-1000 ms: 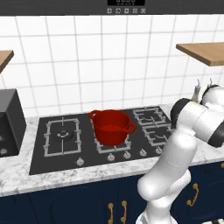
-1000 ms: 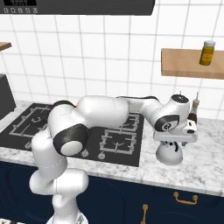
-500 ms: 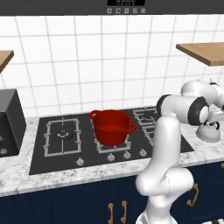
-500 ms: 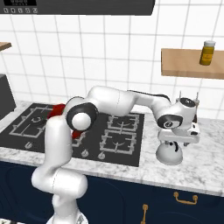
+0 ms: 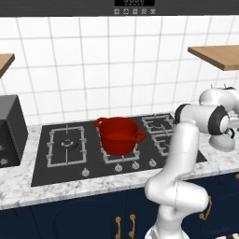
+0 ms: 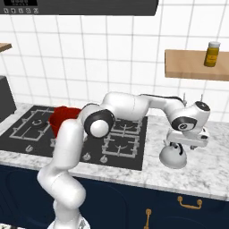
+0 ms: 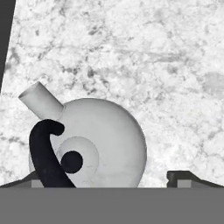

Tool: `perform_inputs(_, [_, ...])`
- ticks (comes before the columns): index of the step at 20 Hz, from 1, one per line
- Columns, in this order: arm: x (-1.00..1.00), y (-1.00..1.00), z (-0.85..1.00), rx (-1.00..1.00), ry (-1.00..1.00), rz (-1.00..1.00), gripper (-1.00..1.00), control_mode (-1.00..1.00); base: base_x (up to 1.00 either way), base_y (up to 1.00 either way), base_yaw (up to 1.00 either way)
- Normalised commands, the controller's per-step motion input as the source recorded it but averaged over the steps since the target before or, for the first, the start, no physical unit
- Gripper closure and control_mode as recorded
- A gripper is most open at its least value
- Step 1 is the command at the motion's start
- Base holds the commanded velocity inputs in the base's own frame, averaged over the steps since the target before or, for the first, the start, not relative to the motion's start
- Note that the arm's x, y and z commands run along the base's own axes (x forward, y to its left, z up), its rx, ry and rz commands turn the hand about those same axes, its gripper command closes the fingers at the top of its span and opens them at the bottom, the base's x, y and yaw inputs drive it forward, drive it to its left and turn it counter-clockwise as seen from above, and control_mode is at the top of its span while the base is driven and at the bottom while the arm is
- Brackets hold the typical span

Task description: Pick the kettle from the counter and place it on a stove burner. Then turn the burner on.

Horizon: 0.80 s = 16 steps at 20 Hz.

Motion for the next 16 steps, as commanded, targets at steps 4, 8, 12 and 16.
perform_inputs(4, [0.08, 0.05, -0.23, 0.00, 0.00, 0.00, 1.00, -1.00, 0.00, 0.00, 0.00])
perform_inputs(8, [0.00, 0.05, 0.00, 0.00, -0.05, 0.00, 1.00, -1.00, 0.00, 0.00, 0.00])
perform_inputs(12, [-0.01, 0.40, 0.04, 0.00, -0.20, -0.01, 1.00, -1.00, 0.00, 0.00, 0.00])
perform_inputs(16, [-0.17, 0.88, 0.25, 0.00, -0.38, -0.07, 1.00, -1.00, 0.00, 0.00, 0.00])
